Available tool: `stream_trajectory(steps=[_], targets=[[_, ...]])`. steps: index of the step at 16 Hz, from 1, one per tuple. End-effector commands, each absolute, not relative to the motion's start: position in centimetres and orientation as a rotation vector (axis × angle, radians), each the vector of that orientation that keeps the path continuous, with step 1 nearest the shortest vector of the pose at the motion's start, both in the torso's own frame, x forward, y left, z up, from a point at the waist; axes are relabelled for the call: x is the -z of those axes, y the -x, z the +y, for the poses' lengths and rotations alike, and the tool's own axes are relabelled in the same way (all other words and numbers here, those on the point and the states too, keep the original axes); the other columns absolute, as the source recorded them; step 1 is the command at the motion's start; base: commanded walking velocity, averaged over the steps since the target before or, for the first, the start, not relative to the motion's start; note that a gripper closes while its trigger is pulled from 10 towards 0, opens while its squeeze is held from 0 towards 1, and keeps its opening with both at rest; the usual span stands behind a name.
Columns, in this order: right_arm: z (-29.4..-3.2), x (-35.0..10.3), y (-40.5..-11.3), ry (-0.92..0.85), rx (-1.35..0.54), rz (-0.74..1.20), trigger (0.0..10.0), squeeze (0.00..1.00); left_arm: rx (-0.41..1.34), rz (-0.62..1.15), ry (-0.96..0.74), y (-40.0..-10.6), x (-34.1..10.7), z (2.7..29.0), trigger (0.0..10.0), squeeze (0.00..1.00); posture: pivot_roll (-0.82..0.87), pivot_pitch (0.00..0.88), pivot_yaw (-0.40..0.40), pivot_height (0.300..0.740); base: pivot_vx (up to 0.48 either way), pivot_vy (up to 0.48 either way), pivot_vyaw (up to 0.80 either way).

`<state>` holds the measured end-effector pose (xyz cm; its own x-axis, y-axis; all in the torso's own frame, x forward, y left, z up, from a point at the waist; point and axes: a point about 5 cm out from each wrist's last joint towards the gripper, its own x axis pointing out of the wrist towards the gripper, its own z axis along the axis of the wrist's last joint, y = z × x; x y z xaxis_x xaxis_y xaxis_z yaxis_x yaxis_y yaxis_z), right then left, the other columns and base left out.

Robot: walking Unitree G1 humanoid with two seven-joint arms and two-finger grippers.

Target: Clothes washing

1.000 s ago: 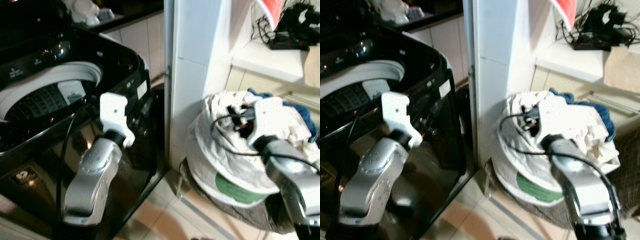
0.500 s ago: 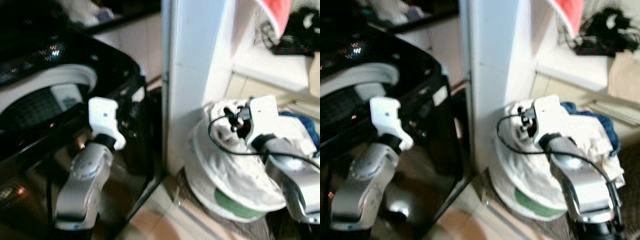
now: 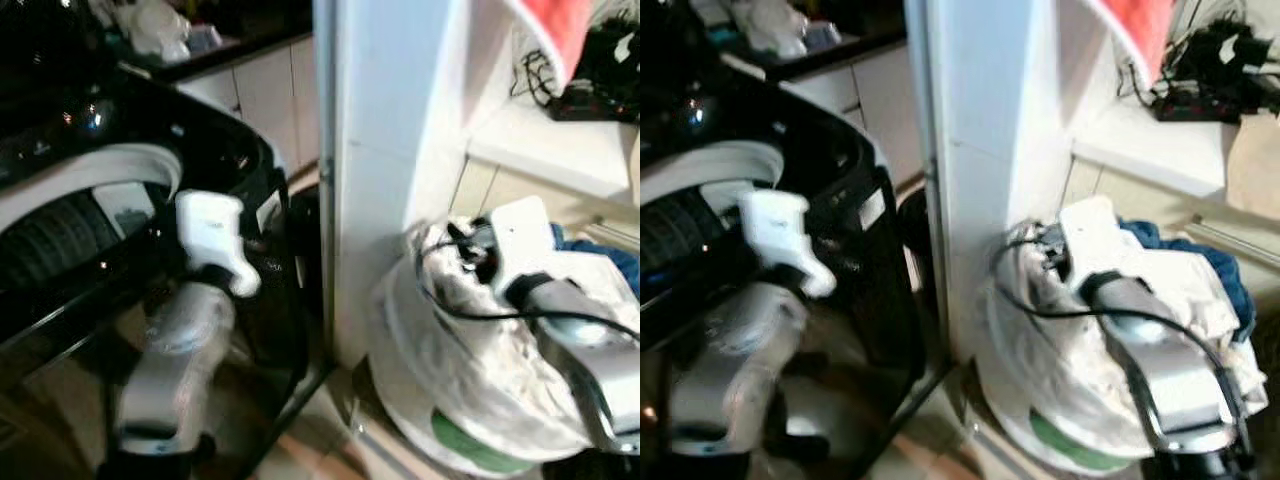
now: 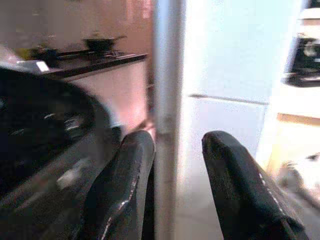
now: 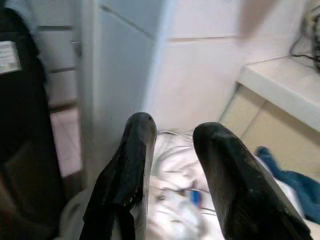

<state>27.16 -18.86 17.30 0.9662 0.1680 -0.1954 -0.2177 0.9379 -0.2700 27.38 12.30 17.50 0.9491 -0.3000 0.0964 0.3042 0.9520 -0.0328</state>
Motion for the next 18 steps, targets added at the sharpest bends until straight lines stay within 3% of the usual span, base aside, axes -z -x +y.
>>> stream_trajectory(steps=[1,4,5,6,10,14,15,18], targets=[[-18.8,-17.6,-27.5,0.303,-0.206,0.165,10.0,0.0,0.277,-0.085,0.023,-27.5,-17.6,13.3,10.0,0.0,-0.09,0.002,0.049,0.74,0.0,0.0,0.0],[-20.8,-17.6,-28.3,0.334,-0.143,0.221,10.0,0.03,0.299,-0.064,0.043,-27.6,-17.5,13.2,10.0,0.0,-0.09,0.002,0.053,0.74,0.0,0.0,0.0],[-21.5,-17.7,-28.8,0.382,-0.134,0.228,10.0,0.59,0.315,-0.09,0.019,-27.7,-17.8,13.1,10.0,0.0,-0.09,0.0,0.06,0.74,0.0,0.0,0.0],[-21.9,-17.4,-29.3,0.398,-0.15,0.261,10.0,1.0,0.329,-0.086,0.026,-27.7,-17.8,12.9,10.0,0.0,-0.1,0.0,0.064,0.74,0.0,0.0,0.0],[-24.7,-15.8,-30.9,0.485,-0.168,0.452,10.0,1.0,0.492,-0.074,0.051,-27.2,-17.8,11.4,10.0,0.0,-0.1,0.0,0.064,0.74,0.0,0.0,0.0],[-27.5,-14.4,-31.1,0.519,-0.145,0.633,10.0,1.0,0.82,-0.077,0.026,-24.6,-18.0,9.7,10.0,0.0,-0.08,0.0,0.054,0.74,0.0,0.0,0.0],[-28.7,-13.9,-30.9,0.51,-0.113,0.685,10.0,1.0,0.914,-0.054,-0.008,-23.8,-17.7,9.4,10.0,0.0,-0.08,0.0,0.056,0.74,0.0,0.0,0.0],[-29.2,-11.5,-30.0,0.422,-0.148,0.8,10.0,1.0,0.975,-0.015,0.003,-23.3,-17.2,8.9,10.0,0.0,-0.09,0.0,0.064,0.74,0.0,0.0,0.0]])
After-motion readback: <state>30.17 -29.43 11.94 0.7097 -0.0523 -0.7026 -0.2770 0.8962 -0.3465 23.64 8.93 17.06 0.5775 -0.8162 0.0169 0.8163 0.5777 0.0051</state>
